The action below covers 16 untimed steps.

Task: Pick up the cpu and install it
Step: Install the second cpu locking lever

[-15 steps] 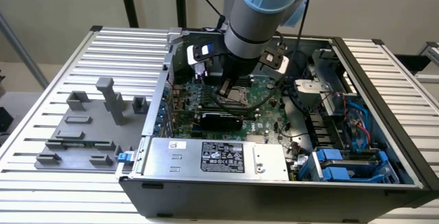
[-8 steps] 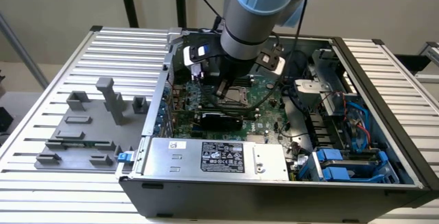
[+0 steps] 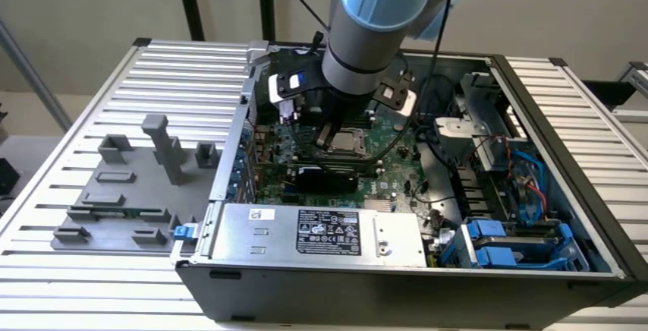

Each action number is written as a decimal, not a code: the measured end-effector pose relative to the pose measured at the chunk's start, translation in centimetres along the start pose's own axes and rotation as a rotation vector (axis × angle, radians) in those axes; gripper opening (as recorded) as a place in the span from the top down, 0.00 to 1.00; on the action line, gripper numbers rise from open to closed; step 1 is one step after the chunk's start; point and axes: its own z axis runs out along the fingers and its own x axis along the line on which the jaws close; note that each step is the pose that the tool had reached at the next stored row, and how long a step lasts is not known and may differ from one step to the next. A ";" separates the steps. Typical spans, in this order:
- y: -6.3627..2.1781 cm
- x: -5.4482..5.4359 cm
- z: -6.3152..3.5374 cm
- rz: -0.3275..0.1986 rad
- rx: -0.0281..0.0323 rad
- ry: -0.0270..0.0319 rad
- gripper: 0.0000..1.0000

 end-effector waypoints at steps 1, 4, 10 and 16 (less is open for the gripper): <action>0.00 0.0 0.05 0.000 0.0007 -0.0005 0.89; -0.10 -0.2 0.35 0.001 0.0011 -0.0036 0.89; -0.39 -0.5 1.13 0.003 -0.0017 -0.0119 0.89; -0.45 -0.6 1.95 0.005 -0.0048 -0.0187 0.89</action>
